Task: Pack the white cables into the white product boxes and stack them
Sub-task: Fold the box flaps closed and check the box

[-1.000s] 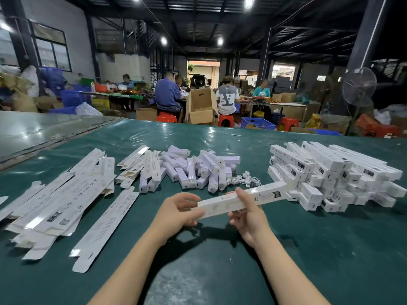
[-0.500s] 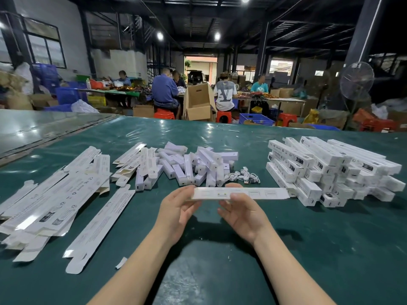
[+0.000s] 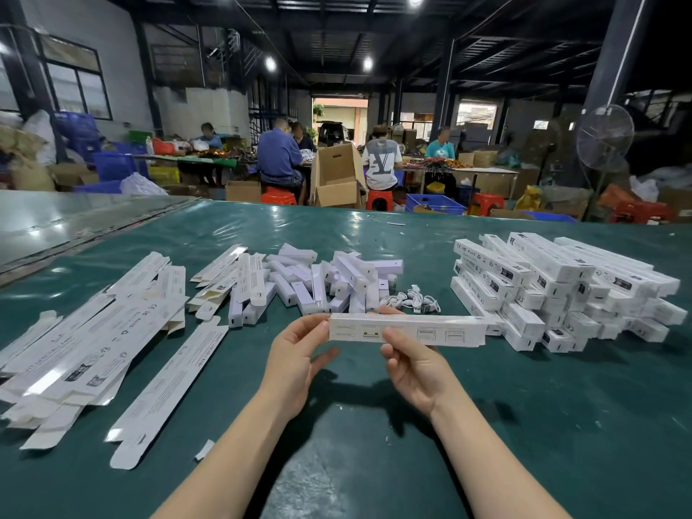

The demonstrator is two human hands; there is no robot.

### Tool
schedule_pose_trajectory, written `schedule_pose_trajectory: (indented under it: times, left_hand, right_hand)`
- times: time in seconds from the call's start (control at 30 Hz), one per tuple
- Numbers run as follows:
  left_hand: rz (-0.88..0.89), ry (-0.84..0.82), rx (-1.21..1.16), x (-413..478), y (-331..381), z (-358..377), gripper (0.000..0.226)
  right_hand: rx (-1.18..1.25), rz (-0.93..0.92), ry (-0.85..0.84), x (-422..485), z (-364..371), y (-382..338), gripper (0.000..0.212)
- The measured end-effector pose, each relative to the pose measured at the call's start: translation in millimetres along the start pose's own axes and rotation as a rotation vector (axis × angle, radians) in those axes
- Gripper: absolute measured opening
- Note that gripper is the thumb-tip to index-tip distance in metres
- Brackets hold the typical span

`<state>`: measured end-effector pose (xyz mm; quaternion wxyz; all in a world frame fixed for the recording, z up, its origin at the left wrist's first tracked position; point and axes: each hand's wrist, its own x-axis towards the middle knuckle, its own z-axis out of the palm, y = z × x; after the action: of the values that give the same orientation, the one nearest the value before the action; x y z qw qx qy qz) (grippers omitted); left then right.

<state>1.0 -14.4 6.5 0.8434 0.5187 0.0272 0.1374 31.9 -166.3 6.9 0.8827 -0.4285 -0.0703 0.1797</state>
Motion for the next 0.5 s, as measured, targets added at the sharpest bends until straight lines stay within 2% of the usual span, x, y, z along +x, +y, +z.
schedule_pose_trajectory:
  times: [0.17,0.4,0.5]
  left_hand:
    - [-0.067,0.02,0.036,-1.9,-3.6,3.1,0.01]
    - [0.005,0.054,0.073,-1.2,-1.1,0.2,0.013]
    - [0.013,0.105,-0.019,0.2,1.6,0.0,0.008]
  right_hand:
    - [0.086,0.062,0.038,0.8,-1.0,-2.4,0.017]
    - [0.054,0.047,-0.03,1.6,0.5,-0.1,0.032]
    - [0.029,0.005,-0.077,1.4,1.1,0.6,0.034]
